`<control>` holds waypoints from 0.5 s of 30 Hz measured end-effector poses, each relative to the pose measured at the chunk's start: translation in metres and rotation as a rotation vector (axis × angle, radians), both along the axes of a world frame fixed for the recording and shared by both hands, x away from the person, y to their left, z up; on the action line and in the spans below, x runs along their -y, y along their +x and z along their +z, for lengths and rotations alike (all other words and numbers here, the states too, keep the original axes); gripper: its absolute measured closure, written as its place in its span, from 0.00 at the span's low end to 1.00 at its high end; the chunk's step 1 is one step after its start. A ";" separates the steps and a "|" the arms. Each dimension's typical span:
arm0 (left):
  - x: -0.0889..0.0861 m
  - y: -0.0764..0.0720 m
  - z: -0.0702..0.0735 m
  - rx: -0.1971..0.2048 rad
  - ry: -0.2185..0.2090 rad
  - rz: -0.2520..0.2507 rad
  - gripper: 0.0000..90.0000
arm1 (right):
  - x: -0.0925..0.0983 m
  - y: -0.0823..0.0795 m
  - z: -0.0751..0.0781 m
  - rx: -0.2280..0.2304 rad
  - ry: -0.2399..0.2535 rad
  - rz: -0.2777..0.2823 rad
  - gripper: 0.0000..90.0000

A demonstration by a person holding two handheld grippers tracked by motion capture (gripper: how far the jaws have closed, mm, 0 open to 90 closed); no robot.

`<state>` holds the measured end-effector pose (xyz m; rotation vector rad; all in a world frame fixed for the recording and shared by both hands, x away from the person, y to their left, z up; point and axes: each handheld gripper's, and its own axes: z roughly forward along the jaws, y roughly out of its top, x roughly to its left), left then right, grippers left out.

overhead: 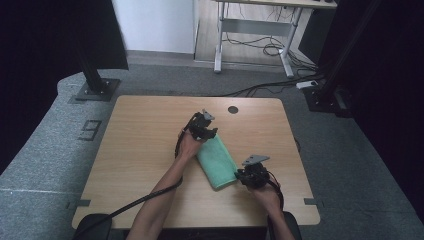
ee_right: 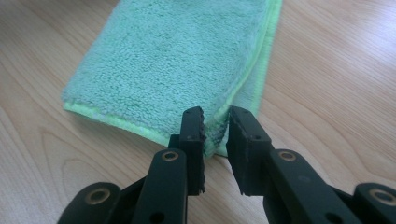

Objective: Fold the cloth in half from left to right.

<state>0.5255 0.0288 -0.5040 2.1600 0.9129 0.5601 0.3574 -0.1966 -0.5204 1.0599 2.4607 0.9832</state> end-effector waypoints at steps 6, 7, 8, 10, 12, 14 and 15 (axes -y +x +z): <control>-0.004 -0.005 0.008 -0.001 -0.028 -0.014 0.38 | 0.008 0.003 -0.001 0.009 -0.019 -0.040 0.77; -0.006 -0.007 0.008 0.001 -0.026 -0.021 0.37 | 0.010 0.003 -0.001 0.009 -0.023 -0.051 0.77; -0.007 -0.010 0.009 0.003 -0.023 -0.023 0.37 | 0.012 0.004 -0.001 0.009 -0.026 -0.056 0.77; -0.011 -0.014 0.009 -0.006 -0.026 -0.031 0.34 | 0.015 0.005 -0.001 0.010 -0.022 -0.076 0.73; -0.015 -0.019 0.009 -0.008 -0.025 -0.035 0.33 | 0.016 0.005 0.000 0.017 -0.020 -0.082 0.70; -0.020 -0.024 0.008 -0.021 -0.033 -0.040 0.29 | 0.016 0.006 0.001 0.019 -0.008 -0.083 0.66; -0.022 -0.027 0.007 -0.023 -0.033 -0.045 0.27 | 0.016 0.006 0.001 0.022 -0.004 -0.083 0.64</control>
